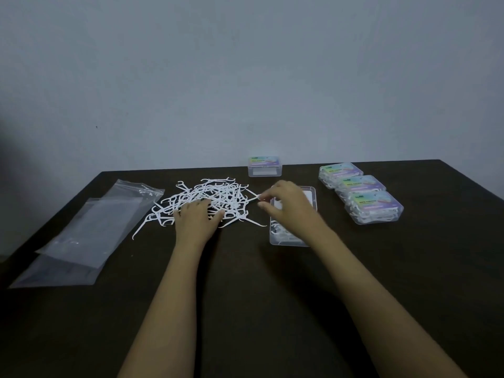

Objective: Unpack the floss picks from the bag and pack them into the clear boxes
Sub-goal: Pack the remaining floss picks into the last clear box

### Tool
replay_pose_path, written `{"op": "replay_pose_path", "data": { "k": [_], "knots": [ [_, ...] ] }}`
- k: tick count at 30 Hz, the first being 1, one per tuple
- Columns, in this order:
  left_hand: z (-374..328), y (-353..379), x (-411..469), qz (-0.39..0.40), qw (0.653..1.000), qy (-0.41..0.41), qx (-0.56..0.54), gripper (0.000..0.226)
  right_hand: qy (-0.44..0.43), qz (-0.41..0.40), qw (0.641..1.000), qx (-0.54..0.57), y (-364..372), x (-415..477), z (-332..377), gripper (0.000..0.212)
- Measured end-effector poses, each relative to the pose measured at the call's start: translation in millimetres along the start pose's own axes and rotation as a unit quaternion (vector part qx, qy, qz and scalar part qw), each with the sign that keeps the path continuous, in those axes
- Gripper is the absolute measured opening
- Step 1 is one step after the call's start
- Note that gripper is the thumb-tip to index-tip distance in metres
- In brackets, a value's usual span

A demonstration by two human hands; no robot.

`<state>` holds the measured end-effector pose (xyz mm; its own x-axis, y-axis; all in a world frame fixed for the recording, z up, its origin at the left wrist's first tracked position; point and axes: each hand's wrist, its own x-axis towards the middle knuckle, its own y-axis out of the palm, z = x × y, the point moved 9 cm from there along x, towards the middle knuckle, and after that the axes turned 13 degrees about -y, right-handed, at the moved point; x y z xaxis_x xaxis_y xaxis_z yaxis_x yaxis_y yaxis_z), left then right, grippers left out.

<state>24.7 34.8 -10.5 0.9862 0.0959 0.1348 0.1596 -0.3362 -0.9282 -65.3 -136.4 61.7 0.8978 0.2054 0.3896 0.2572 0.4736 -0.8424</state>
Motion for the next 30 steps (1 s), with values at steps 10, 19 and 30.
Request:
{"op": "replay_pose_path", "data": {
  "k": [10, 19, 30],
  "knots": [
    [-12, -7, 0, -0.002, 0.994, 0.002, -0.113, 0.020, 0.039, 0.223, 0.970, -0.089, 90, 64, 9, 0.043],
    [-11, -13, -9, -0.002, 0.983, -0.055, -0.173, 0.012, 0.063, 0.171, 0.980, -0.081, 89, 74, 0, 0.026],
    [-16, -32, -15, 0.057, 0.940, -0.066, -0.329, 0.024, 0.063, 0.018, 0.998, -0.009, 44, 55, -11, 0.023]
  ]
}}
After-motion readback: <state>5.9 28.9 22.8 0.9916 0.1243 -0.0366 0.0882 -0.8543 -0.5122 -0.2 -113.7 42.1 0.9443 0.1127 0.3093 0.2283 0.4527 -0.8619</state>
